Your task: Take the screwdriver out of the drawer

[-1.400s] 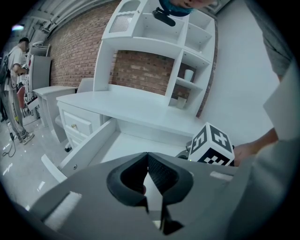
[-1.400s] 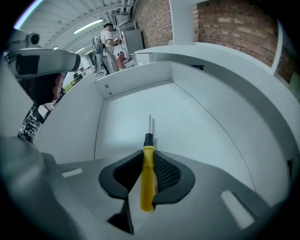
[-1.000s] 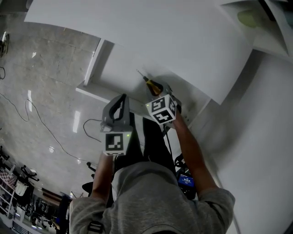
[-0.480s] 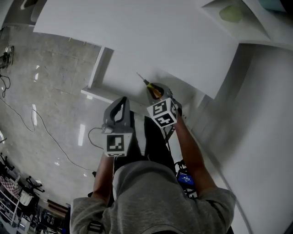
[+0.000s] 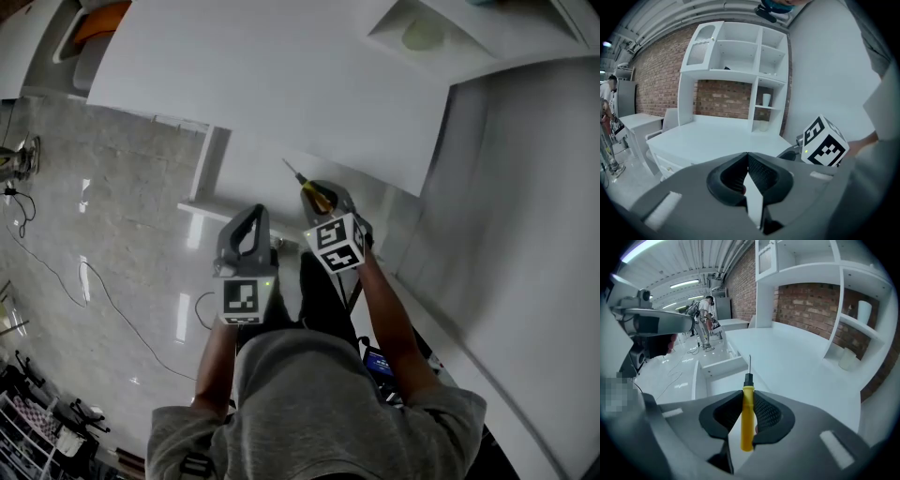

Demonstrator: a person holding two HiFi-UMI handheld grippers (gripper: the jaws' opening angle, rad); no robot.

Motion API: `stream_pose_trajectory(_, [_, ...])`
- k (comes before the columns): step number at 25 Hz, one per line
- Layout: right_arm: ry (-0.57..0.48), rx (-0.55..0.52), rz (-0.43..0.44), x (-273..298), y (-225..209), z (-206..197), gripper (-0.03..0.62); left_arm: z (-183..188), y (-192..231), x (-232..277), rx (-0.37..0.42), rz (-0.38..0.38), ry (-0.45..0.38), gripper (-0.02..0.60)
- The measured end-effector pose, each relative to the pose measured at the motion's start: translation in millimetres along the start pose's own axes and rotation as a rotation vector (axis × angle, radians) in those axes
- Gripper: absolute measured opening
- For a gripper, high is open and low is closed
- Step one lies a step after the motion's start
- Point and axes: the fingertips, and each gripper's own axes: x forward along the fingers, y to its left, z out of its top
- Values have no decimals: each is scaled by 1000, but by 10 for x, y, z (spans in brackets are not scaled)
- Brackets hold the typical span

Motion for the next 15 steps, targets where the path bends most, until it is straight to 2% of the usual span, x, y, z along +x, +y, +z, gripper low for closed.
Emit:
stream_pose_trajectory(9, [-98, 77, -113, -681, -72, 372, 77, 623, -153, -140, 73, -85, -91, 12])
stream_pose_trajectory(15, [-166, 142, -204, -1023, -133, 490, 77, 886, -241, -178, 124, -155, -131, 12])
